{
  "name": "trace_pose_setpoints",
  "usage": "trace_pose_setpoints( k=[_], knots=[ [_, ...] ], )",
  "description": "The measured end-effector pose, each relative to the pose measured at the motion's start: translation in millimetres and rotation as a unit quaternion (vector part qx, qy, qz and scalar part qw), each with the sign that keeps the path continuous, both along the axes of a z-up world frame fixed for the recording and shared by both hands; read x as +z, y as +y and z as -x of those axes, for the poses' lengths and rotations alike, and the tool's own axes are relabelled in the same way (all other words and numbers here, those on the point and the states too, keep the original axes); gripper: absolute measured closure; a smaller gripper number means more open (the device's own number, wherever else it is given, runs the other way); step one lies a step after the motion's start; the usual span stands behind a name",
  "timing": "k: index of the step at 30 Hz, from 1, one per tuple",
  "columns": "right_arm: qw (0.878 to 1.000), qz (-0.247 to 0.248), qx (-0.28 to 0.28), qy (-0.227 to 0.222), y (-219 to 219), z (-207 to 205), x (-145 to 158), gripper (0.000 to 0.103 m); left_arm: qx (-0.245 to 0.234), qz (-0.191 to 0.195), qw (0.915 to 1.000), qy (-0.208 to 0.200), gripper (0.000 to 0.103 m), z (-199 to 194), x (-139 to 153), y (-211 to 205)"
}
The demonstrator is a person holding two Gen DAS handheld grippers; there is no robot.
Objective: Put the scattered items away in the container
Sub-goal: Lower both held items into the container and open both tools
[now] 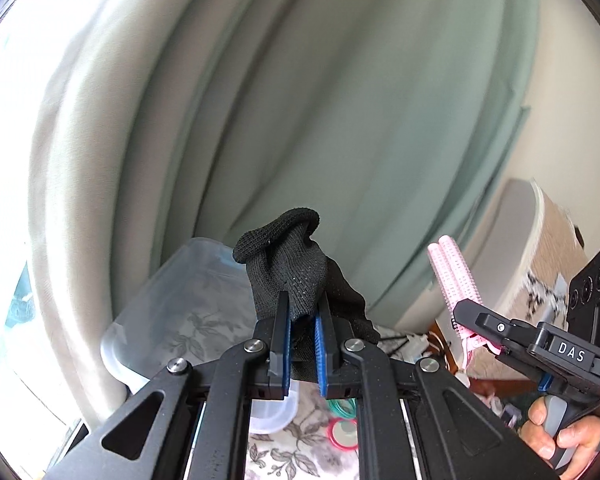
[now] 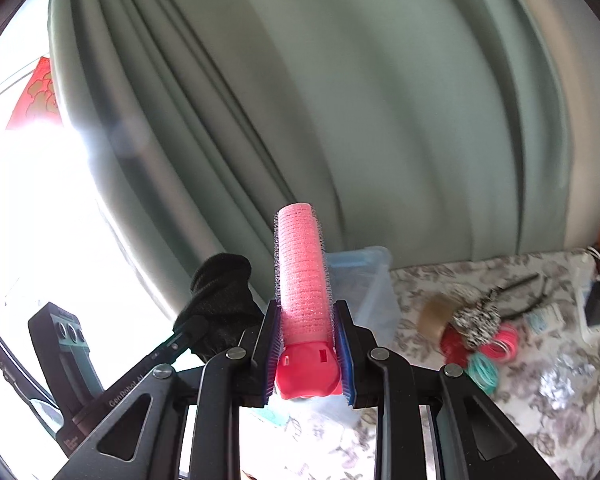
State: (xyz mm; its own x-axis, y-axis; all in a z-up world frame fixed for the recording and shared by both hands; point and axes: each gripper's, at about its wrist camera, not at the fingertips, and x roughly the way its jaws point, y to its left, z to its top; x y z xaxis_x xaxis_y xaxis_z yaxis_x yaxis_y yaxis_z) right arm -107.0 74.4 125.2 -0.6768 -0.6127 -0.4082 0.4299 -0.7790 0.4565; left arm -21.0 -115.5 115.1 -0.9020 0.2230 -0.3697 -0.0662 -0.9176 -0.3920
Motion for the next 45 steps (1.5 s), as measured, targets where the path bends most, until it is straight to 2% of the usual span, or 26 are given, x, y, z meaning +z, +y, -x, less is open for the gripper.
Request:
trace_pose_setpoints(
  k=[4,12,15,26,38,45],
  knots=[
    [1.000,-0.008,0.019,-0.005,-26.2,11.9,-4.0,0.076,0.022,-0.013,0.9997,-0.006,0.093,5.3,-7.6,-14.0],
    [0.997,-0.027,0.044,-0.054,-65.9,32.4,-41.7,0.076,0.049,-0.019,0.9979,-0.037,0.093,15.1,-43.1,-30.1],
    [0.995,-0.044,0.045,-0.078,-76.0,42.0,-59.1,0.076,0.054,-0.027,0.9969,-0.050,0.093,18.7,-57.9,-36.6],
    [0.988,-0.071,0.051,-0.124,-98.3,65.7,-104.6,0.076,0.054,-0.038,0.9942,-0.085,0.093,36.3,-95.8,-47.1],
    [0.984,-0.085,0.050,-0.148,-109.4,84.8,-136.4,0.073,0.055,-0.040,0.9913,-0.112,0.093,55.8,-126.3,-52.6],
    [0.985,-0.091,0.046,-0.138,-112.1,86.3,-134.9,0.073,0.059,-0.040,0.9897,-0.124,0.093,64.5,-139.0,-55.0]
  ],
)
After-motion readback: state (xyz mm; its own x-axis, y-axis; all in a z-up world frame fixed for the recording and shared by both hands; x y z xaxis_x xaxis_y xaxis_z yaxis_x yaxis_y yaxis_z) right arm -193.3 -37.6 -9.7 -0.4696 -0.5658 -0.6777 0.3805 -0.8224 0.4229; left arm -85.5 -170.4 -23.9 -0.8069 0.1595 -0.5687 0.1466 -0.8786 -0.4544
